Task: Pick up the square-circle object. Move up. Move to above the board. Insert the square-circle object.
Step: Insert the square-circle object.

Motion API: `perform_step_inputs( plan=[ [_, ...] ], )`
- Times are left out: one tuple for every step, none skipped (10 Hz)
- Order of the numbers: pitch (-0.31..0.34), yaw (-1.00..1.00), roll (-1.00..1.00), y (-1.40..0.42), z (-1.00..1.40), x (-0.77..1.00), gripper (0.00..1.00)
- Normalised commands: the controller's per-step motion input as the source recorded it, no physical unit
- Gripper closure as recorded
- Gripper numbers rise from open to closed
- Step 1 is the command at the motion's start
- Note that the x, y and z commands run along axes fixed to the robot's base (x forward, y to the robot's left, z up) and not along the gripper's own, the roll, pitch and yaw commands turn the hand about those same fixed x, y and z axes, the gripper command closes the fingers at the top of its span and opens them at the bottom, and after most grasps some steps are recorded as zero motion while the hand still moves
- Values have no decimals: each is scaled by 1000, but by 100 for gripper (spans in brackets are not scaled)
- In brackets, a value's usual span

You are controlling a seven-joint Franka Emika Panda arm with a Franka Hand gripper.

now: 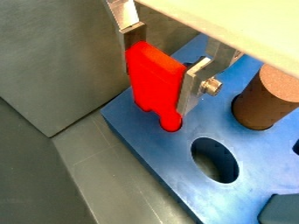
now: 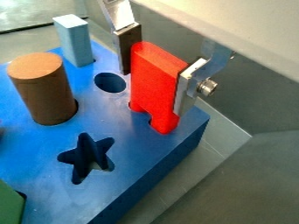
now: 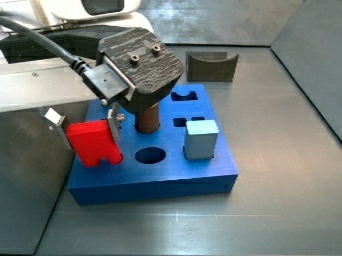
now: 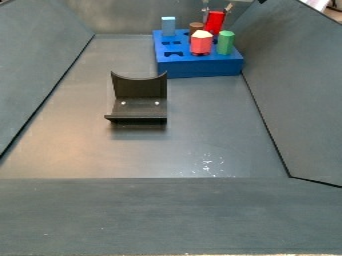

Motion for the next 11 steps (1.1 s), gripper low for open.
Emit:
perform_step_inputs(
  plan=[
    [-126,417,0,0,-977,286,100],
    [-137,109,-49,-51,-226,-9,100],
    [0,0,-39,0,0,0,100],
    [-53,203,0,-23,-180,0,100],
    [-164,711,-103,60,-600,214,100],
    [-101,786,-153,26,-703,211,100],
    [-106,760,-141,31,-691,229,100],
    [-111,714,-136,20,-674,271,100],
    [-299,117,31,-63,-131,-154,100],
    [0,9,0,0,0,0,100],
    [-154,297,284,-26,-654,-57,100]
  ],
)
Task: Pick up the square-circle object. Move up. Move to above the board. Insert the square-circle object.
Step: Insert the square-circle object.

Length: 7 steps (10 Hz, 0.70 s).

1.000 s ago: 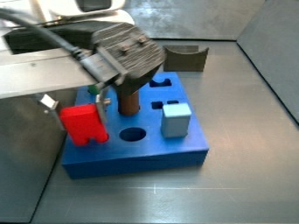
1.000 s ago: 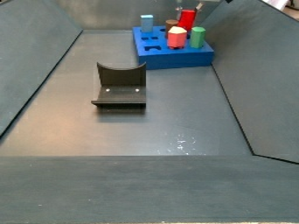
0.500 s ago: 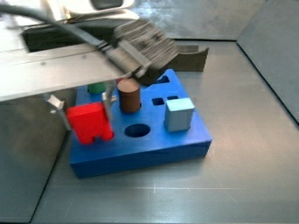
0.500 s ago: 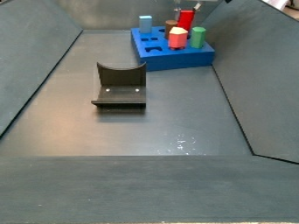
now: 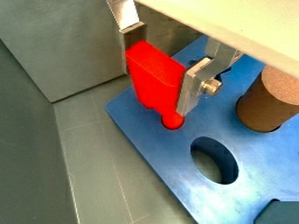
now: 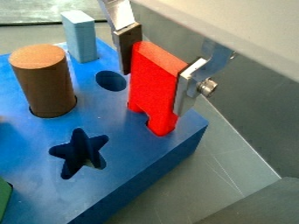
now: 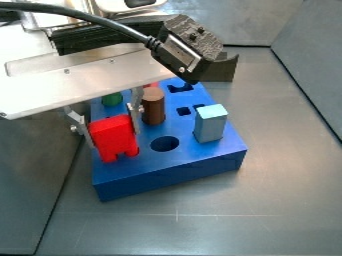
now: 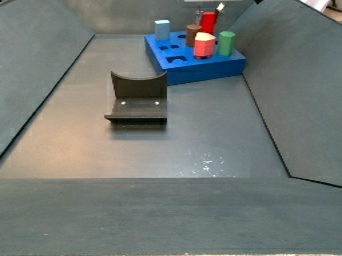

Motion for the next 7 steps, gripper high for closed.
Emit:
perform_step_inputs(
  plan=[
    [-186,357,326,0,-534,0,100],
    [-213,440,360,0,-443,0,100],
    [-231,474,400,20,-340,6,100],
    [-249,466,404,54,-266,69,100],
    [-317,343,307,0,-209,209,100],
    [-276,0,303,-383,-423,360,100],
    [-163,-274,379,-506,-489,446,100]
  ],
)
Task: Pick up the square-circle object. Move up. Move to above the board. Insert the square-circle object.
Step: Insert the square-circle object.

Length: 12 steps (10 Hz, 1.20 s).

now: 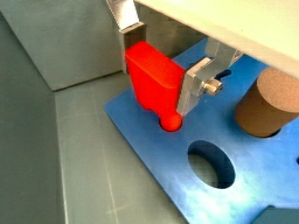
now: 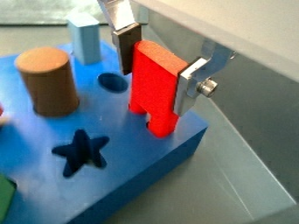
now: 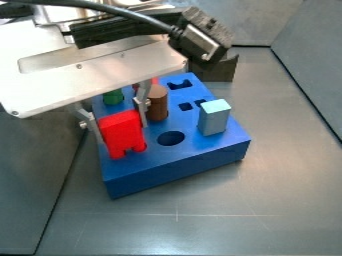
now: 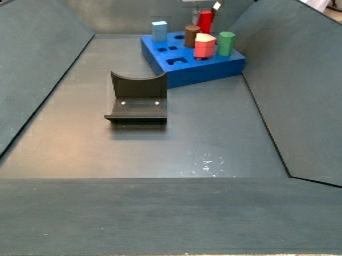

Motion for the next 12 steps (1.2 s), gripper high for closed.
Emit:
perform_step_inputs(
  plan=[
    [-130,-463,369,-403,-566,397,100],
    [-333,-120,110,0,-246,-14,100],
    [-77,0,0,0,-177,0,100],
    [-89,600,196,317,-826,20,100],
    [-109,774,164,249,-926,-29,100],
    [-140,883,211,94,-846,-163,100],
    [-81,774,214,209,-829,-40,100],
    [-43,451,204,140,-834,129,100],
    [0,114,111,197,-1000,471,100],
    [-277,-14,56,0,-271,0,100],
    [0,0,-17,20,0,0,100],
    [0,0,0,0,-100,49,100]
  ],
)
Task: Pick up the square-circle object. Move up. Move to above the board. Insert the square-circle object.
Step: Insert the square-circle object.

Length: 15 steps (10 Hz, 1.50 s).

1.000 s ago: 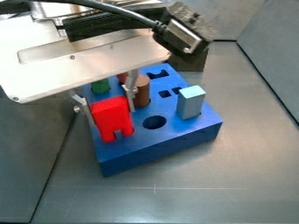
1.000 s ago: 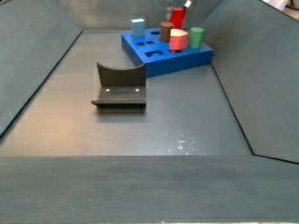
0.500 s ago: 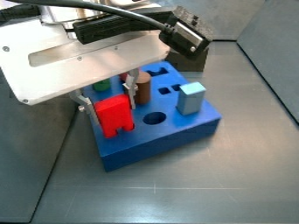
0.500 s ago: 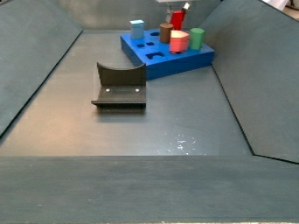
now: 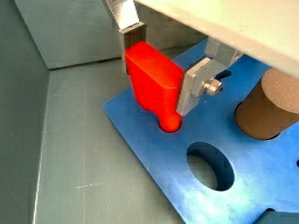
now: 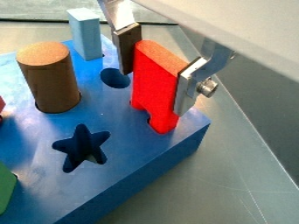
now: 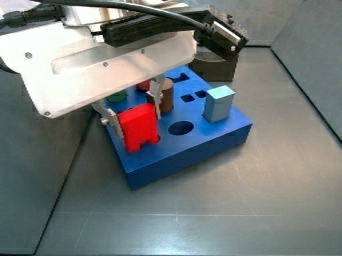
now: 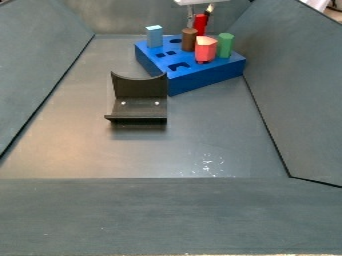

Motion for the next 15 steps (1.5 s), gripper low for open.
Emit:
perform_step_inputs(
  plan=[
    [0,-60,23,3,-560,280,100],
    [-43,-197,173,0,-954,174,100],
    [-46,-260,216,0,-880,229,100],
    [-80,-249,206,0,-814,294,100],
    [-87,-263,214,0,-789,317,100],
    [-96,-217,243,3,-731,306,100],
    [-86,-171,281,23,-737,177,100],
    [-107,-17,313,117,-674,26,100],
    [-160,97,319,226,-631,-83,100],
    [-354,174,99,66,-446,0,100],
    [0,0,0,0,-46,29,100],
    [-24,217,0,209,-843,0,100],
    [-17,509,0,197,-1000,0,100],
    [-20,551,0,189,-1000,-29,100],
    [0,203,0,0,-163,0,100]
  ],
)
